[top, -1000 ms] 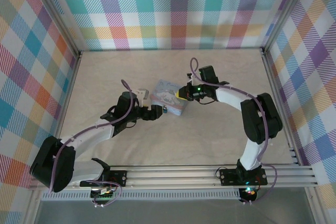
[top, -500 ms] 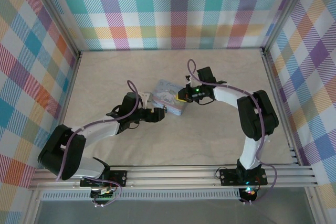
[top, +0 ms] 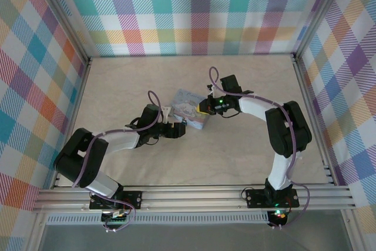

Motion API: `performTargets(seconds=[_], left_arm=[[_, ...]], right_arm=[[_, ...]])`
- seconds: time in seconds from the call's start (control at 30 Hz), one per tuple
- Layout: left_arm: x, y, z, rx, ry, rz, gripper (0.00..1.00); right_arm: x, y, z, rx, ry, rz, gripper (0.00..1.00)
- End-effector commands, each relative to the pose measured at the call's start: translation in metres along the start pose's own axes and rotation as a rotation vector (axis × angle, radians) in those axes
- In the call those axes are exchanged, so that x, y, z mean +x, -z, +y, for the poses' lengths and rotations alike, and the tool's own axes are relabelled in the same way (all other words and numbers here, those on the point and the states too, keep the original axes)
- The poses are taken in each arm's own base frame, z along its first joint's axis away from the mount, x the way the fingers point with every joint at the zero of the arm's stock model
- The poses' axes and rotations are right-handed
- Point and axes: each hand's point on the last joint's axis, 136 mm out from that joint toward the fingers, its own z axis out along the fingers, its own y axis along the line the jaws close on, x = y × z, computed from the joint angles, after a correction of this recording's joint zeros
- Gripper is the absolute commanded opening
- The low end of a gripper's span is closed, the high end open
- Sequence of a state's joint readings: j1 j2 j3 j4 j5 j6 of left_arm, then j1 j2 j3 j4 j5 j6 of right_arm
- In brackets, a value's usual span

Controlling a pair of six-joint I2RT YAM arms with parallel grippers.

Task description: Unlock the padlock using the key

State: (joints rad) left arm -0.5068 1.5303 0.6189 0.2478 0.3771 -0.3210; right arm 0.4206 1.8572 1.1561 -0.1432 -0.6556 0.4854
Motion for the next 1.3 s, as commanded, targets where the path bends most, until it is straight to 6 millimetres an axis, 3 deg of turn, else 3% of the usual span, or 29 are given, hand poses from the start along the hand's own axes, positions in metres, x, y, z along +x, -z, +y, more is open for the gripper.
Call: performTargets(seconds=[0.0,0.3,1.0,1.27], left_arm=[[-0.022,-0.003,-0.006,0.032,-0.041,-0.062,0.75],[-0.023,-0.013,0.001,0.021,-0.058,-0.076,0.63],[-0.035,-0.034,0.004,0.027,-0.096,-0.087,0.59],[-0.027,-0.044,0.006,0.043,-0.082,-0.056,0.57]], right_arm=[[0.029,-0.008,-0.030,0.100,-0.072,0.084,0.00],[0.029,-0.006,-0.027,0.094,-0.065,0.077,0.00],[0.029,-0.005,-0.028,0.105,-0.068,0.077,0.01],[0.028,-0.005,-0.027,0.103,-0.067,0.075,0.01]])
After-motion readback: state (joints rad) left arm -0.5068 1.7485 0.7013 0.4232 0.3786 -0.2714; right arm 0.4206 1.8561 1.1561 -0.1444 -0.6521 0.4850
